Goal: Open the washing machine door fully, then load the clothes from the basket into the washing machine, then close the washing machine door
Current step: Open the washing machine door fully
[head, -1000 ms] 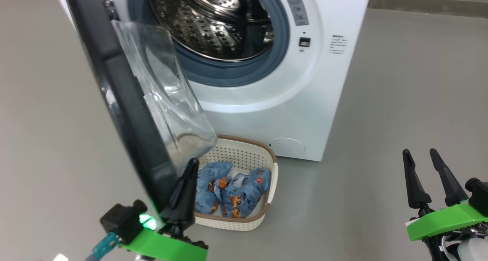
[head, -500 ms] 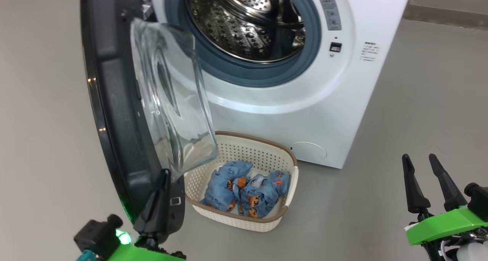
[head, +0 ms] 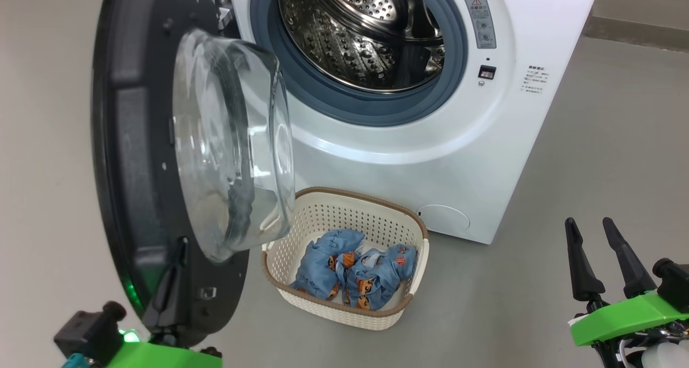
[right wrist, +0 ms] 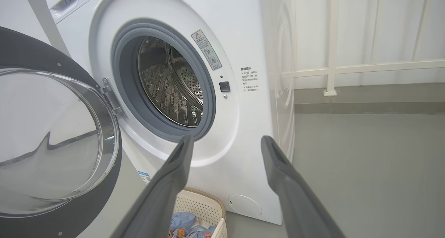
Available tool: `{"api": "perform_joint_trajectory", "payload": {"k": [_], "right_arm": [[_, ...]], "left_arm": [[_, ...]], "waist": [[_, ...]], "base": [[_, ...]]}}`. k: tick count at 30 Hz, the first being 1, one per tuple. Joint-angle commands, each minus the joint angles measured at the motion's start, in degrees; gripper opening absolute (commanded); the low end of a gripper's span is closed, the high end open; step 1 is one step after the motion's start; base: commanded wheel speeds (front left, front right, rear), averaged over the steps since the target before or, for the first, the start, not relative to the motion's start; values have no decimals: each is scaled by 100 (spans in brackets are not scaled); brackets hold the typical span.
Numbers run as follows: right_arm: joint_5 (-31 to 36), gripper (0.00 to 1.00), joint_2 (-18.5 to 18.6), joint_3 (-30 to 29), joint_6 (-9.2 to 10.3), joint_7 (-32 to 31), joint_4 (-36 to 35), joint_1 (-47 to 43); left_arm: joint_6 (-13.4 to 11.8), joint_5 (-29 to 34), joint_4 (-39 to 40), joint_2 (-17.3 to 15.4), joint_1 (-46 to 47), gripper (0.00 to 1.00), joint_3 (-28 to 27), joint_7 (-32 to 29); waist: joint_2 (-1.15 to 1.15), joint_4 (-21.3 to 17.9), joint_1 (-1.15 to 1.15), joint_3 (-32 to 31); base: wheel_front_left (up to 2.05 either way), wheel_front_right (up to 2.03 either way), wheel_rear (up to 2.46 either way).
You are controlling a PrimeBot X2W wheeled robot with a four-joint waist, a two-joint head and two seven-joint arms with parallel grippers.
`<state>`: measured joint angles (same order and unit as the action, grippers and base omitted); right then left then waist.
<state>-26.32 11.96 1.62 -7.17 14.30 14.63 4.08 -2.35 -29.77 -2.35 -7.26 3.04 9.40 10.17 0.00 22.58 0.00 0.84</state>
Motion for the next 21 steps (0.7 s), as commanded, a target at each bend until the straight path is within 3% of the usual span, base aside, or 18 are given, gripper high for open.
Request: {"api": "perform_joint_trajectory", "payload": {"k": [1, 21], "right_arm": [[78, 100, 70, 103, -32, 70, -143, 20], [64, 100, 102, 29, -32, 70, -163, 13]], "left_arm": [[-98, -55, 70, -165, 130, 0, -322, -9], [-353, -181, -934, -875, 877, 0, -1137, 92]], "waist": [[0, -5, 0, -1], [0, -22, 0, 119]], "base": [[0, 0, 0], [0, 0, 0]]}}
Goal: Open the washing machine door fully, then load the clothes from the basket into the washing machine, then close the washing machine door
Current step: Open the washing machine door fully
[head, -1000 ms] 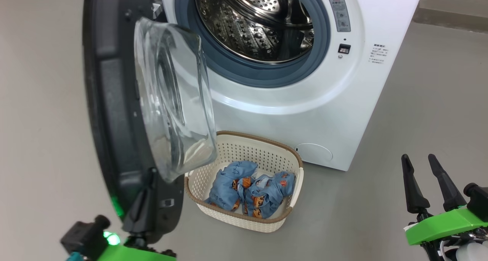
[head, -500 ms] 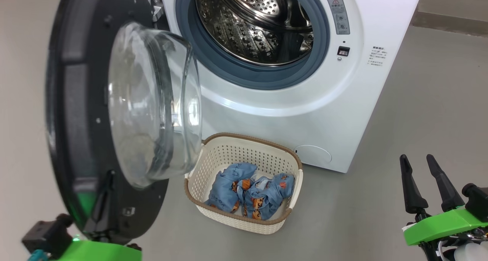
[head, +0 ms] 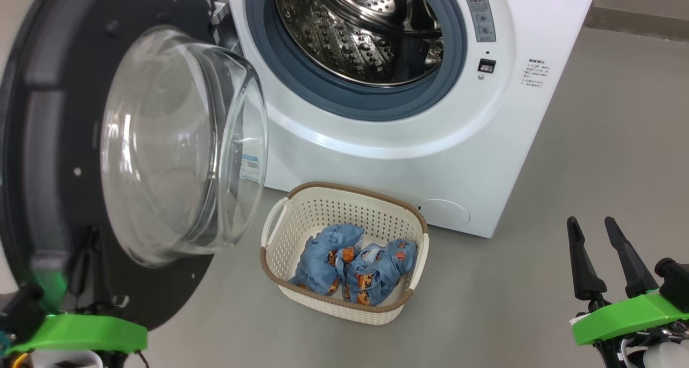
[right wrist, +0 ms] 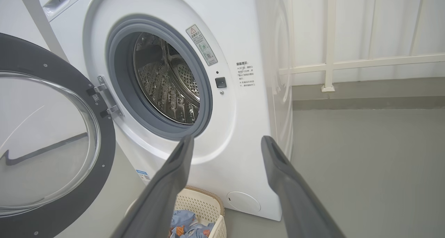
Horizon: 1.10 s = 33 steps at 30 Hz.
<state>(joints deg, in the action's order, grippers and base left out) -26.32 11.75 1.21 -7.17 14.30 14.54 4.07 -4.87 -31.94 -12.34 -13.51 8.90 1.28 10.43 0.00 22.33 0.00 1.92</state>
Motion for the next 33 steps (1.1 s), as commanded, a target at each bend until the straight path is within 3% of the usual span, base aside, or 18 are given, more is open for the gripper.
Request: {"api": "perform_joint_trajectory", "payload": {"k": [1, 20, 33], "right_arm": [[64, 100, 128, 65, -32, 70, -160, 16], [83, 100, 301, 20, -32, 70, -217, 149], [53, 100, 422, 17, -32, 70, -234, 221]], "left_arm": [[-111, 47, -4, -282, 334, 0, -351, 87], [-83, 120, -1097, -456, 1015, 0, -818, 437], [4, 456, -1484, -682, 1494, 0, -1539, 455]], "waist": [[0, 7, 0, 33], [0, -1, 0, 407], [0, -18, 0, 619]], "base": [[0, 0, 0], [0, 0, 0], [0, 0, 0]]}}
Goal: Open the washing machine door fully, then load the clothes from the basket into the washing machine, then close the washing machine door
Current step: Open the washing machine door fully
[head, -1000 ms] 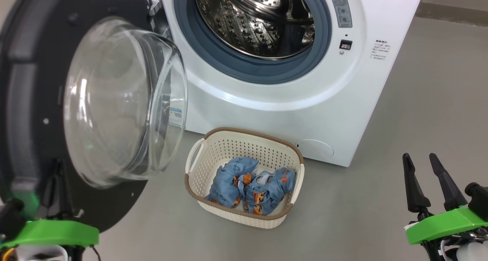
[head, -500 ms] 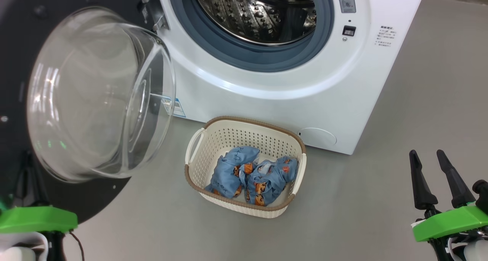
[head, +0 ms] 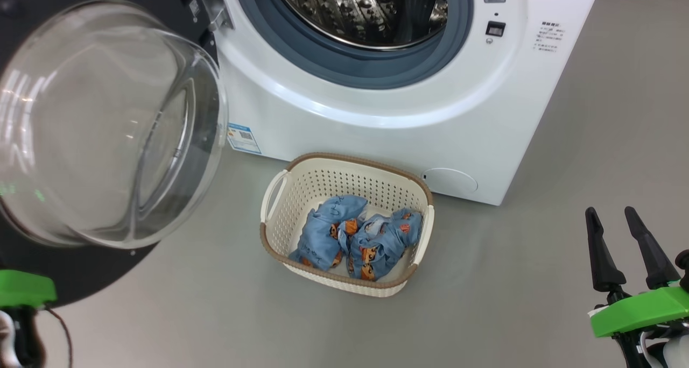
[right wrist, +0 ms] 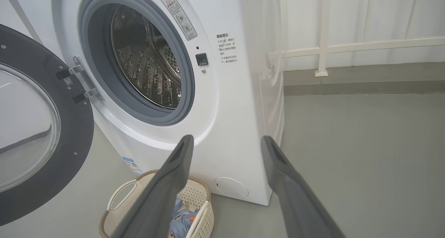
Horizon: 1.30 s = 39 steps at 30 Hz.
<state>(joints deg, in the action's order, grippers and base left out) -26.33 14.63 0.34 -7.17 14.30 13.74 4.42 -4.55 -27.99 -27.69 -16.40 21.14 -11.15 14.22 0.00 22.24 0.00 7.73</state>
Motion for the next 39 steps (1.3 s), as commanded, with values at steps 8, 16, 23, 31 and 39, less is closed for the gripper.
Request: {"api": "perform_joint_trajectory", "payload": {"k": [8, 16, 23, 31, 39], "right_arm": [[56, 100, 250, 110, -32, 70, -174, 301], [60, 100, 390, 85, -32, 70, -191, 365], [60, 100, 463, 88, -32, 70, -222, 445], [65, 100, 499, 122, -32, 70, -222, 550], [67, 100, 539, 157, -32, 70, -233, 636]], "left_arm": [[149, 346, -646, -612, 786, 0, -595, 77], [189, 712, -1070, -627, 1146, 0, -872, 77], [192, 971, -1306, -724, 1388, 0, -1128, 77], [215, 1246, -1519, -853, 1690, 0, -1524, 77], [199, 1536, -1767, -952, 1927, 0, -1806, 77]], "waist": [[0, -44, 0, 257], [0, -43, 0, 495], [0, -61, 0, 647], [0, -83, 0, 813], [0, -116, 0, 969]], "base": [[0, 0, 0], [0, 0, 0], [0, 0, 0], [0, 0, 0], [0, 0, 0]]}}
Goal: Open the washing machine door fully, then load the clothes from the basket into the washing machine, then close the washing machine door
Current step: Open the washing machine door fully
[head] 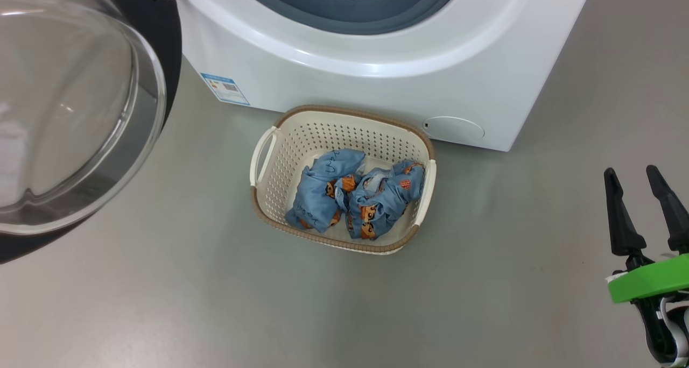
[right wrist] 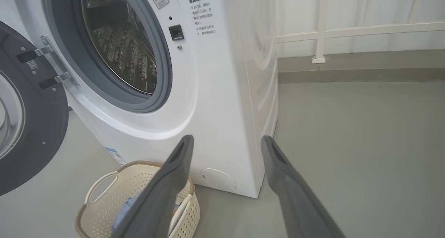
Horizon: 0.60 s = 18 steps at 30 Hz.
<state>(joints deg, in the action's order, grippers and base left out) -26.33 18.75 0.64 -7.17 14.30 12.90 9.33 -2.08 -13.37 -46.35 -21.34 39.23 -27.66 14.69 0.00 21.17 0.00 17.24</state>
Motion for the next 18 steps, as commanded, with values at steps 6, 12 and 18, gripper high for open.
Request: {"api": "perform_joint_trajectory", "payload": {"k": [6, 12, 18], "right_arm": [[49, 100, 177, 147, -32, 70, -158, 184], [43, 100, 193, 164, -32, 70, -141, 221], [44, 100, 89, 155, -32, 70, -82, 151]], "left_arm": [[-36, 202, 20, -432, 219, 0, -367, 30], [8, 377, -168, -466, 289, 0, -424, 30], [385, 478, -93, -398, 56, 0, -445, 30]], "waist": [[0, -38, 0, 87], [0, -71, 0, 74], [0, -75, 0, -206]], "base": [[0, 0, 0], [0, 0, 0], [0, 0, 0]]}}
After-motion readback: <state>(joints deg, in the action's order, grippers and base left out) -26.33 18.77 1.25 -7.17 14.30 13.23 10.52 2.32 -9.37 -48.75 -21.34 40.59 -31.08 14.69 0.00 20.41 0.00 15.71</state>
